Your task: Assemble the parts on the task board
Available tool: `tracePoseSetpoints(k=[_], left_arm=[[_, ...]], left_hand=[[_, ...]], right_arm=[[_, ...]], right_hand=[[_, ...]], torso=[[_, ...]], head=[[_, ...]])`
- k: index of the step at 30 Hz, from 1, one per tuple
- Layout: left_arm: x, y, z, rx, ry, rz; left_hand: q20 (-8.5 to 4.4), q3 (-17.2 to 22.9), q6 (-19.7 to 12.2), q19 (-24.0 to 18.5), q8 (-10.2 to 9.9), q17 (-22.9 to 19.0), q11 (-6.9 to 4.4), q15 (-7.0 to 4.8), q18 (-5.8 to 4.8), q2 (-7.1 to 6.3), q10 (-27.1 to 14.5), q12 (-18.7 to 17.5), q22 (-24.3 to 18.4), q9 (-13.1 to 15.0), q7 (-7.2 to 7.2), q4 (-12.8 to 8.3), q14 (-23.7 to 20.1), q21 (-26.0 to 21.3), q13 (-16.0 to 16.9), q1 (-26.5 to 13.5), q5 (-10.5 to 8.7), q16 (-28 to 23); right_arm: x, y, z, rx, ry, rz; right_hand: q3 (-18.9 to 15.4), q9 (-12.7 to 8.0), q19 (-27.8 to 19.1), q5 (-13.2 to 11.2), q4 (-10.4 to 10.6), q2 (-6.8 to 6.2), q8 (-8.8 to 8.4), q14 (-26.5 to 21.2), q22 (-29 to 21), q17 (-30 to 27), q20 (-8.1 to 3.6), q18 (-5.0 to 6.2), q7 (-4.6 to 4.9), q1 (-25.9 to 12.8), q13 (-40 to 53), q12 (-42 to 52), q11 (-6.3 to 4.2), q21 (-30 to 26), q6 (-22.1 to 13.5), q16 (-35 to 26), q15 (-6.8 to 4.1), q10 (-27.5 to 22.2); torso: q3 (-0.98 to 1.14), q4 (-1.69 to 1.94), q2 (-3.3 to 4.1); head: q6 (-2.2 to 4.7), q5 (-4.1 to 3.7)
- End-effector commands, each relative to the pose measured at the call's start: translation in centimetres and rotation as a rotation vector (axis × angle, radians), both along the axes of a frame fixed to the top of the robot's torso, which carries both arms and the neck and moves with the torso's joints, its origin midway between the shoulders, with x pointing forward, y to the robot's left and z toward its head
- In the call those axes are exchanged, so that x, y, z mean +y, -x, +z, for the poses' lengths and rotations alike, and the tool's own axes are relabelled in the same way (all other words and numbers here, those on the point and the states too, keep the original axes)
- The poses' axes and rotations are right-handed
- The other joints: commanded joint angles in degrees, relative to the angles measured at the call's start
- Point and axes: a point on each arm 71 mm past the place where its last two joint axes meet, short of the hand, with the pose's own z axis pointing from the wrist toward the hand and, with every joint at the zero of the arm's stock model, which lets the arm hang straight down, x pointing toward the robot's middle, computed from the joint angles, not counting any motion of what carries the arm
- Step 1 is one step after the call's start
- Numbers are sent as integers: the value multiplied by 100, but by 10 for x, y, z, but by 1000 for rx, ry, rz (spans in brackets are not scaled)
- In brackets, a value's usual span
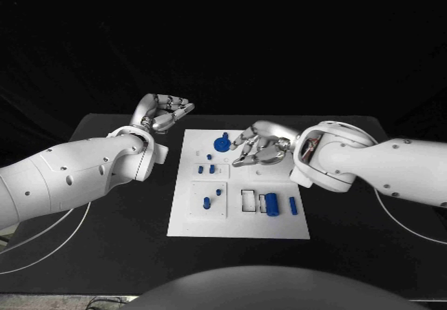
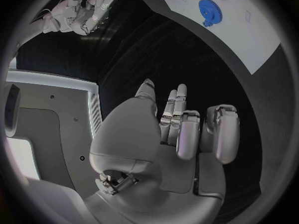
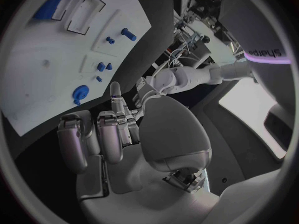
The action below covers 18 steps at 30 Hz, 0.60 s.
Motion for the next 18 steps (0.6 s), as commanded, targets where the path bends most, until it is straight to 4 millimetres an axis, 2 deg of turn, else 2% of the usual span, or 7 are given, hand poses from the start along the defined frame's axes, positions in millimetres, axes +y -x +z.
tracePoseSetpoints(k=[1, 5, 6, 7, 10, 13, 18], left_arm=[[-3, -1, 1, -5, 1, -19], [-4, -1, 0, -4, 1, -20], [-5, -1, 0, -3, 1, -21], [-5, -1, 0, -3, 1, -22], [-7, -1, -1, -3, 2, -24], [-7, -1, -1, -3, 2, -24], [-7, -1, -1, -3, 2, -23]], left_hand=[[29, -53, -42, 367, 26, 1237, -6, 29, -52, 56, -22, 2, 1406, 3, 13, 3, 485, -27, 2, 12, 39, -12], [29, -53, -42, 367, 26, 1237, -6, 29, -52, 56, -22, 2, 1406, 3, 13, 3, 485, -27, 2, 12, 39, -12], [29, -53, -42, 367, 26, 1237, -6, 29, -52, 56, -22, 2, 1406, 3, 13, 3, 485, -27, 2, 12, 39, -12], [29, -53, -42, 367, 26, 1237, -6, 29, -52, 56, -22, 2, 1406, 3, 13, 3, 485, -27, 2, 12, 39, -12], [29, -53, -42, 367, 26, 1237, -6, 29, -52, 56, -22, 2, 1406, 3, 13, 3, 485, -27, 2, 12, 39, -12], [29, -53, -42, 367, 26, 1237, -6, 29, -52, 56, -22, 2, 1406, 3, 13, 3, 485, -27, 2, 12, 39, -12], [29, -53, -42, 367, 26, 1237, -6, 29, -52, 56, -22, 2, 1406, 3, 13, 3, 485, -27, 2, 12, 39, -12]], right_arm=[[-20, 7, -7, 254, -95, -145], [-40, 16, -14, 345, -51, -190], [-45, 18, -15, 365, -39, -199], [-49, 21, -17, 386, -26, -206], [-58, 28, -22, 438, 10, -222], [-65, 34, -24, 472, 36, -238], [-74, 39, -28, 505, 73, -274]], right_hand=[[-131, 11, 600, 34, 46, 118, 5, 590, 1506, 1509, -76, -38, -92, -25, 326, 460, -90, 26, -45, 23, -99, 59], [-466, 30, 600, 199, 135, 151, -31, 590, 1506, 1509, -214, -38, -217, -148, 2023, 2417, -215, 26, -139, 23, -203, -743], [-458, 33, 600, 48, 230, 318, -33, 590, 1506, 1509, -201, -38, -199, -228, 2312, 2770, -220, 26, -150, 23, -226, -795], [-569, 48, 600, 64, 239, 302, -27, 590, 1506, 1509, -195, -38, -205, -259, 3201, 3765, -303, 26, -163, 23, -252, -1126], [-759, 57, 600, 190, 399, 442, -56, 590, 1506, 1509, -214, -38, -258, -505, 6392, 6379, -360, 26, -289, 23, -315, 652], [-953, 74, 600, 316, 467, 440, -61, 590, 1506, 1509, -273, -38, -344, -694, 8144, 7473, -341, 26, -381, 23, -304, 2592], [-1236, 174, 600, 938, 688, 436, 67, 590, 1506, 1509, -258, -38, -265, -1139, 8234, 7511, -294, 26, -272, 23, -276, 2737]], torso=[[-11, -30, -24], [-5, -26, -24], [-5, -22, -25], [-13, -11, -28], [-18, -13, -26], [-13, -31, -24], [-21, -22, -28]], head=[[0, 4], [0, -18], [0, -29], [0, -52], [0, -70], [0, -78], [0, -145]])
